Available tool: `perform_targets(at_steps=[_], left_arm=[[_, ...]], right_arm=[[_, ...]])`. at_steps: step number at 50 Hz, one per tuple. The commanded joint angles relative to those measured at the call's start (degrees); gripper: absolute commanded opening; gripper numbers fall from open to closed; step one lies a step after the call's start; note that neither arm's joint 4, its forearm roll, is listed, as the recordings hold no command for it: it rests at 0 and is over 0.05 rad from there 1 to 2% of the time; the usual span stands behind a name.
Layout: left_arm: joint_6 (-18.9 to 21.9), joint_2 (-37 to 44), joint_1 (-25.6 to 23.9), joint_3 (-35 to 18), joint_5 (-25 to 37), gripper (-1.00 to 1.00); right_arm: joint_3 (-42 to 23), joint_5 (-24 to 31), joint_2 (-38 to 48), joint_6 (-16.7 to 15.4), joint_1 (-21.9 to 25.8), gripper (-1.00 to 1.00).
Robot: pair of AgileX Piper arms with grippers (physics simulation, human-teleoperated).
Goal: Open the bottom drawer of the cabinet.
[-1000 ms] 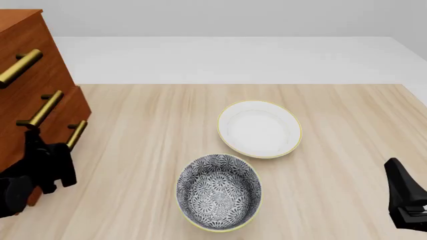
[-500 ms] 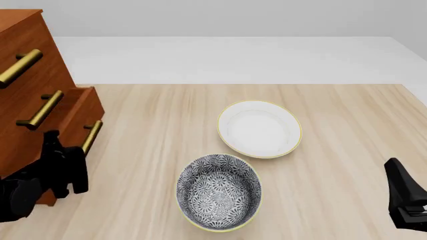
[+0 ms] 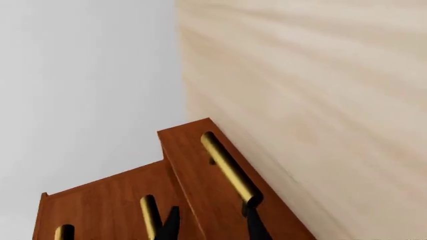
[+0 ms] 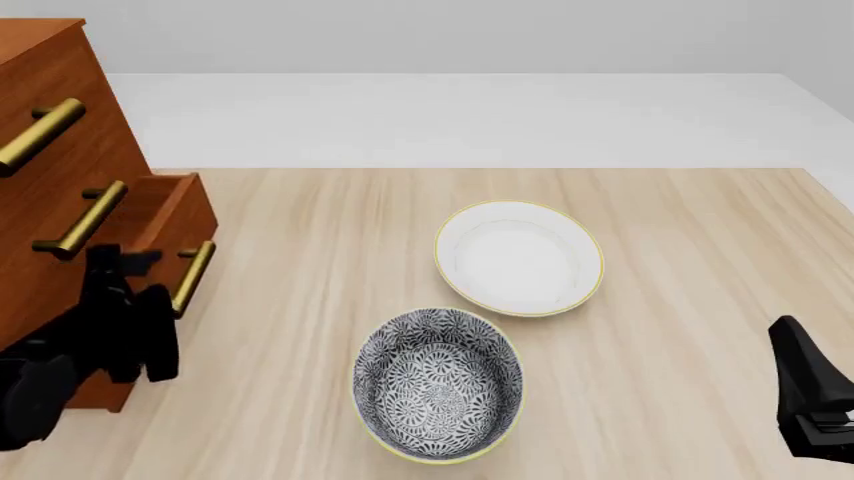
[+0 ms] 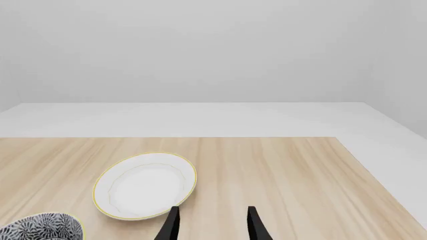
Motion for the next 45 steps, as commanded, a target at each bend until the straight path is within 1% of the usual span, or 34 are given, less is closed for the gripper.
perform_targets(at_steps=[1,5,8,10,11,12,14,16,17,18,19,21,22,23,24,25,26,27,28,29,30,31,34,36,37,38,39,40,41,42,43,45], left_arm=[[1.29,-6.65,-2.42,-2.01,-3.03,1.0],[1.62,-8.7,-3.05,-0.99,-2.04,1.0],[0.76,-11.48,-3.97,-0.69,0.61,1.0],[-2.03,-14.67,-5.32,-1.8,5.24,1.0],[-4.26,-17.06,-5.62,-2.88,9.84,1.0],[-4.97,-18.39,-6.29,-3.24,11.08,1.0],[-8.26,-20.87,-6.79,-5.32,16.64,1.0],[-9.09,-22.62,-7.58,-5.78,18.44,1.0],[-11.38,-23.95,-7.93,-7.31,21.91,1.0],[-12.32,-24.72,-7.97,-7.74,23.57,1.0],[-12.56,-25.2,-8.22,-7.74,23.83,1.0],[-14.7,-26.31,-8.55,-8.96,26.6,1.0],[-17.26,-26.94,-8.9,-10.69,29.54,1.0],[-17.98,-27.31,-8.92,-11.18,30.6,1.0],[-19.99,-27.84,-9.36,-12.5,32.8,1.0],[-23.62,-28.04,-9.97,-14.98,36.29,1.0],[-24.18,-28.32,-10.05,-15.23,37.1,1.0],[-26.38,-28.62,-10.52,-16.59,39.2,1.0],[-33.47,-28.45,-12.22,-21.39,45.27,1.0],[-32.13,-28.99,-11.86,-20.35,44.54,1.0],[-35.9,-28.92,-12.79,-22.81,47.19,1.0],[-35.9,-28.93,-12.79,-22.85,47.24,1.0],[-43.5,-29.33,-14.99,-27.59,52.7,1.0],[-42.29,-30.17,-14.25,-27.21,52.25,1.0],[-43.03,-30.62,-14.28,-27.86,52.68,1.0],[-46.58,-30.31,-15.04,-30.47,55.01,1.0],[-47.09,-30.63,-14.87,-30.92,55.47,1.0],[-46.45,-31.15,-14.44,-30.41,54.98,1.0],[-48.35,-31.16,-14.67,-31.59,55.96,1.0],[-48.73,-31.29,-14.49,-31.78,56.4,1.0],[-48.16,-31.75,-14.33,-31.41,56.08,1.0],[-51.03,-31.88,-14.46,-33.35,57.68,1.0]], right_arm=[[0.0,-0.01,-0.01,0.0,0.0,1.0],[0.0,0.0,0.0,0.0,-0.01,1.0],[0.0,0.0,0.0,-0.01,0.0,1.0],[0.0,0.0,0.0,0.01,0.0,1.0],[0.0,0.0,0.0,0.01,-0.01,1.0],[0.0,-0.01,0.0,-0.02,-0.01,1.0],[0.0,-0.01,-0.01,-0.02,-0.01,1.0],[0.0,0.0,0.0,0.0,-0.01,1.0],[0.0,-0.01,0.0,0.01,0.01,1.0],[0.0,-0.01,0.0,-0.01,0.0,1.0],[0.0,-0.01,0.0,-0.01,0.0,1.0],[0.0,-0.01,0.0,-0.01,0.0,1.0],[0.0,0.0,0.0,0.0,0.0,1.0],[0.0,0.0,0.0,0.01,0.0,1.0],[0.0,0.0,0.0,0.01,-0.01,1.0],[0.0,0.0,0.0,-0.01,-0.01,1.0],[0.0,0.0,0.0,-0.01,-0.01,1.0],[0.0,0.0,0.0,0.0,0.0,1.0],[0.0,0.0,0.0,0.0,-0.01,1.0],[0.0,0.0,0.0,0.0,0.0,1.0],[0.0,-0.01,-0.01,0.0,-0.01,1.0],[0.0,-0.01,-0.01,0.0,-0.01,1.0],[0.0,-0.02,-0.01,-0.05,0.0,1.0],[0.0,-0.01,-0.01,0.0,0.0,1.0],[0.0,-0.01,-0.01,0.0,0.0,1.0],[0.0,0.0,0.0,0.0,0.01,1.0],[0.0,-0.01,0.0,0.0,0.02,1.0],[0.0,0.0,0.0,-0.01,0.0,1.0],[0.0,0.0,0.0,0.0,0.0,1.0],[0.0,0.02,0.01,0.01,-0.01,1.0],[0.0,0.0,0.0,0.01,0.0,1.0],[0.0,0.0,0.0,0.01,0.0,1.0]])
